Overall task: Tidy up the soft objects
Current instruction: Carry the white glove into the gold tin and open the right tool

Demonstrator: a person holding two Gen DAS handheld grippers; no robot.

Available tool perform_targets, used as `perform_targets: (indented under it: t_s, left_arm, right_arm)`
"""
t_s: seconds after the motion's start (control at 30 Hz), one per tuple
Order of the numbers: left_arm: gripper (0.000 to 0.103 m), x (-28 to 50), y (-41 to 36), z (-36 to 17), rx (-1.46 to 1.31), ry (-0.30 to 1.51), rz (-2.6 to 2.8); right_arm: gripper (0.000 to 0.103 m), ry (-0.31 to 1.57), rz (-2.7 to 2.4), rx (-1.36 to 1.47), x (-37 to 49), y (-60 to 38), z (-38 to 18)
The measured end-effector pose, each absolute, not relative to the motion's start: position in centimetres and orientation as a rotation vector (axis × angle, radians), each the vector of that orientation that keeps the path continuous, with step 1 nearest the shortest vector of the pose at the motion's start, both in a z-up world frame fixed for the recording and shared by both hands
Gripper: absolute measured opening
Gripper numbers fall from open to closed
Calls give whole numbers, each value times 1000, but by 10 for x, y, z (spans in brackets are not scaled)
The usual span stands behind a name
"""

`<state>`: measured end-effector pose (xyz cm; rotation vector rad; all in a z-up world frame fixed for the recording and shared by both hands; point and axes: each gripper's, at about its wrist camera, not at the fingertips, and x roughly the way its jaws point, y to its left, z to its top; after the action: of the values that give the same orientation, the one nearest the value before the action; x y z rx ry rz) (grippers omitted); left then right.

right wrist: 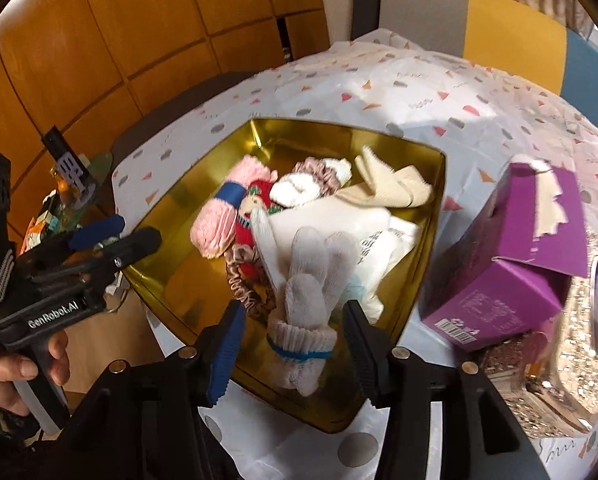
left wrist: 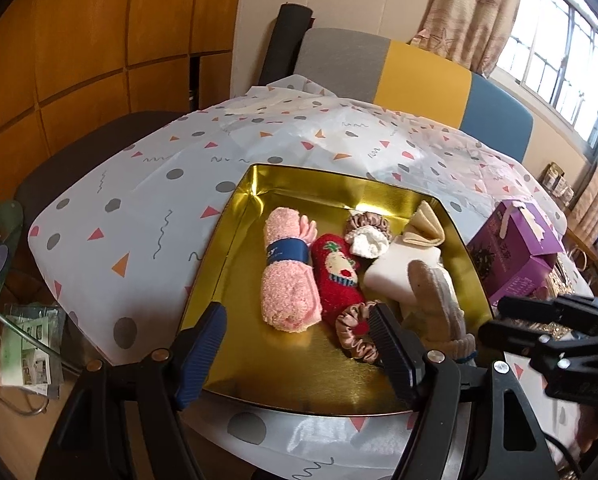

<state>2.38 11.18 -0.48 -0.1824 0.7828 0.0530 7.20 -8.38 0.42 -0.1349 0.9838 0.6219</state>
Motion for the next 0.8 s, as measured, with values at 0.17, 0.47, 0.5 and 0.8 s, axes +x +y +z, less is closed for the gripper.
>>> perform_targets:
  t_s: [0.17, 0.47, 0.5, 0.8]
  left_arm:
    - [74, 21, 101, 0, -156, 776, 35]
    - [74, 18, 76, 7, -109, 766, -26]
    - [74, 18, 73, 7, -105, 766, -33]
    - [74, 14, 45, 15, -46, 752, -107]
  right_arm:
    - [51, 937, 605, -113, 67, -96, 19]
    - [51, 863, 542, -59, 59, -135, 42]
    - [51, 855, 528, -49, 59, -142, 44]
    - [51, 811, 417, 24, 59, -198, 54]
